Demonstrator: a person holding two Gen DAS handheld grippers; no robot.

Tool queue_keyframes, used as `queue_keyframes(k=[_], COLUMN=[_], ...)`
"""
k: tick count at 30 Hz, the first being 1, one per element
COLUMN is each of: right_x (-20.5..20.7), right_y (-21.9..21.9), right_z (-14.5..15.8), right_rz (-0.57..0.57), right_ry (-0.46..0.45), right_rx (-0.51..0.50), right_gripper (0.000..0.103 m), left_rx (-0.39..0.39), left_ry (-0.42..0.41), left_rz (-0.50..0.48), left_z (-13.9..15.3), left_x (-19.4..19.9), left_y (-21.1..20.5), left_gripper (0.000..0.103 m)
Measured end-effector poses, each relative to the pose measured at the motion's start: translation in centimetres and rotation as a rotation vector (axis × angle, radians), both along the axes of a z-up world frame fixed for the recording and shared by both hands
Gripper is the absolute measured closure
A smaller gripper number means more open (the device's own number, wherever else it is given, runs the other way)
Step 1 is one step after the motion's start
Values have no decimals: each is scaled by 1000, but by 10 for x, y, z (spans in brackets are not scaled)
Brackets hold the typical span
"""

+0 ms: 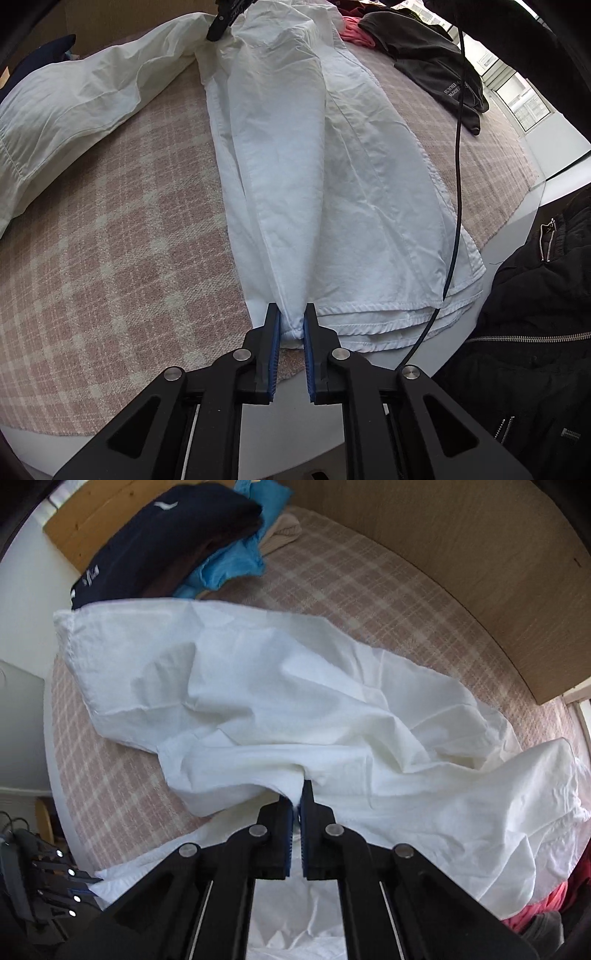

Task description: Fold clothes

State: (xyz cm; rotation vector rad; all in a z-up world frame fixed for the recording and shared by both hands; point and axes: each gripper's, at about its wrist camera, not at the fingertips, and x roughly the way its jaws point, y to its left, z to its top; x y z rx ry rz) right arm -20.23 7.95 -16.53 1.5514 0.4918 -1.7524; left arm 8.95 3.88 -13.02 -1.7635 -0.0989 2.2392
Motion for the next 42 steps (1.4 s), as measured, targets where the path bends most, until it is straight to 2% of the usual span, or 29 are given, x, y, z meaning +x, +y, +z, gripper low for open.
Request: queue_keyframes(k=[3, 5, 9, 13, 16, 19, 21, 25, 27, 31, 34, 37, 39, 42], right_x=[-16, -11, -2, 1, 5, 37, 74, 153, 193, 254, 293, 320, 333, 351], right_y=[9, 3, -8, 9, 36, 70, 93, 147, 171, 211, 218, 214, 212, 205], right_z=[10, 1, -16, 18, 50, 68, 71, 46, 25, -30, -50, -49, -40, -26], right_rz=[-71, -44, -21, -19, -54, -63, -39, -64, -104, -289, -415, -549, -625, -709], right_ry=[-42, -41, -78, -62, -27, -51, -53, -140, -109, -279, -284, -269, -212, -118], right_rx=[-72, -62, -43, -122, -210, -268, -241, -186, -117, -115, -112, -142, -131, -90], right_gripper=[100, 98, 88, 85, 76, 73, 73, 73, 73, 72, 72, 70, 70, 70], left_rx=[7, 13, 7, -13, -27, -34, -39, -49, -52, 10, 51, 65, 76, 32], left_ry=[-1, -9, -18, -17, -13, 0, 7, 20, 21, 8, -9, -60, -78, -29], left_rz=[0, 5, 22, 42, 58, 46, 29, -8, -31, -46, -104, -182, -233, -337], left_z=[-1, -4, -3, 4, 10, 24, 33, 54, 68, 82, 75, 59, 50, 52], left_x=[4, 8, 15, 18, 22, 26, 27, 29, 29, 24, 4, -13, -24, -29], left_y=[3, 8, 9, 0, -7, -4, -1, 5, -2, -36, -50, -57, -56, -42], left_gripper=[93, 93, 93, 93, 94, 95, 95, 92, 87, 72, 64, 61, 61, 61])
